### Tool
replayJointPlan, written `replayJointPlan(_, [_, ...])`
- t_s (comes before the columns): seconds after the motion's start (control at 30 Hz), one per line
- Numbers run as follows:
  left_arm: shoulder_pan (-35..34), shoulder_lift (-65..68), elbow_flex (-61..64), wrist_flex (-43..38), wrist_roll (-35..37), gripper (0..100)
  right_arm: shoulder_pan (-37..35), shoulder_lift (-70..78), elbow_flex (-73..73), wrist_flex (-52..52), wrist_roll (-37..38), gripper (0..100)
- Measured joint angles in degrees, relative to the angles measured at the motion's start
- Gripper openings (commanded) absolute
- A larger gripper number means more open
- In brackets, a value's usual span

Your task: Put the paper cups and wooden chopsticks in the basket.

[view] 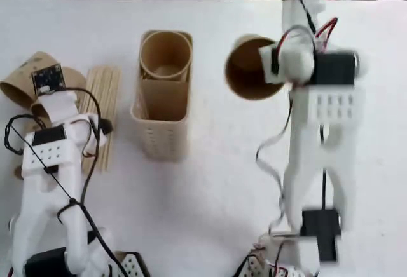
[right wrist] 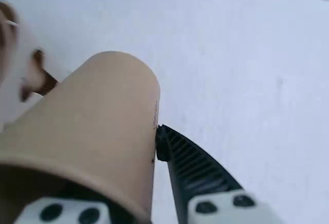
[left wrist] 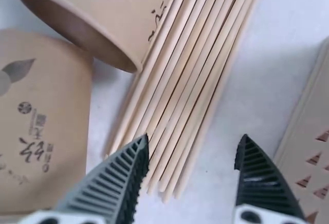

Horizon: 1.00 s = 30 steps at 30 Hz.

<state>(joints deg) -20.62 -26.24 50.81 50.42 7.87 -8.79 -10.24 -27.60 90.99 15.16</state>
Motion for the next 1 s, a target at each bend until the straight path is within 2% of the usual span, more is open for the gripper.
replayJointPlan(0.13, [0.0, 0.0, 0.0, 0.0, 0.0, 28, -7.74, -7.21, -0.09, -0.09, 0.0, 1.7])
replayJointPlan(0.3, [0.0, 0.0, 0.0, 0.0, 0.0, 28, -16.0, -6.59, -0.09, -4.66, -2.02, 1.7])
replayJointPlan(0.63, [0.0, 0.0, 0.0, 0.0, 0.0, 28, -16.88, 7.91, 0.0, -14.59, -4.48, 1.7])
replayJointPlan(1.0, [0.0, 0.0, 0.0, 0.0, 0.0, 28, -17.23, 12.04, 0.0, -14.59, -4.48, 1.7])
